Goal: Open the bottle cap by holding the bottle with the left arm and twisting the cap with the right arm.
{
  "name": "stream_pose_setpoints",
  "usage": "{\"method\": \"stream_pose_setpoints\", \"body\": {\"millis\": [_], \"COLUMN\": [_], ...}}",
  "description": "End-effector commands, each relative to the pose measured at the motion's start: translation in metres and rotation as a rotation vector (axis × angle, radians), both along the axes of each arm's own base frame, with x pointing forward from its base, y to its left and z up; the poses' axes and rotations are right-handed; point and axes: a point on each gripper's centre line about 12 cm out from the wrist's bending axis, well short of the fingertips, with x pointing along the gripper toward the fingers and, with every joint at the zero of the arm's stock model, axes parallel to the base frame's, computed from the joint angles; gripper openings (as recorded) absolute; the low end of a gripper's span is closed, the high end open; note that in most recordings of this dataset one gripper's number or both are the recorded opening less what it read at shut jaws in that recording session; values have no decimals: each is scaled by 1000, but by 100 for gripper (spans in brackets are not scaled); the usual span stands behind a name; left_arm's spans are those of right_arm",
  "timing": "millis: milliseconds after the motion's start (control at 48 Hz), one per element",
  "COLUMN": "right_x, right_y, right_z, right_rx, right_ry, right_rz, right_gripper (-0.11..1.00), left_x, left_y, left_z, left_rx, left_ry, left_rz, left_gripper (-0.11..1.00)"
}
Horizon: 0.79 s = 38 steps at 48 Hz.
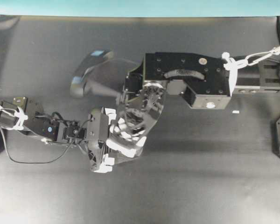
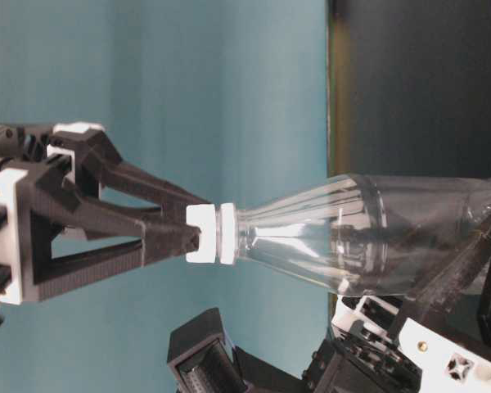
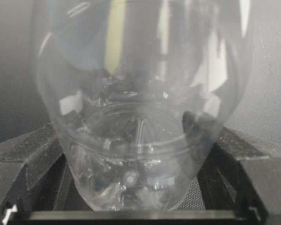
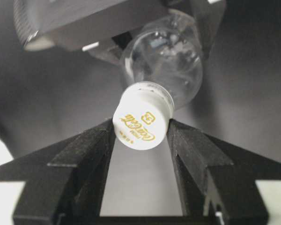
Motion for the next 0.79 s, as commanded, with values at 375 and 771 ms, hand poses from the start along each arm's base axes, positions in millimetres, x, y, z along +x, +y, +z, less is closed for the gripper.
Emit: {"method": "stream_pose_setpoints", "body": {"millis": [375,771], "right_x": [1,-1], "right_y": [4,0], "right_z": [3,0], "right_rx": [-144,-210], "right_ry": [-104,-123], "right_rz": [582,782], "right_gripper": [36,36], "left_x": [3,3], "left_y": [0,0], "left_z": [1,2], "left_rx": [0,-1], "left_ry": [-8,-11], "left_rz": [-2,-2], "left_gripper": [84,84]}}
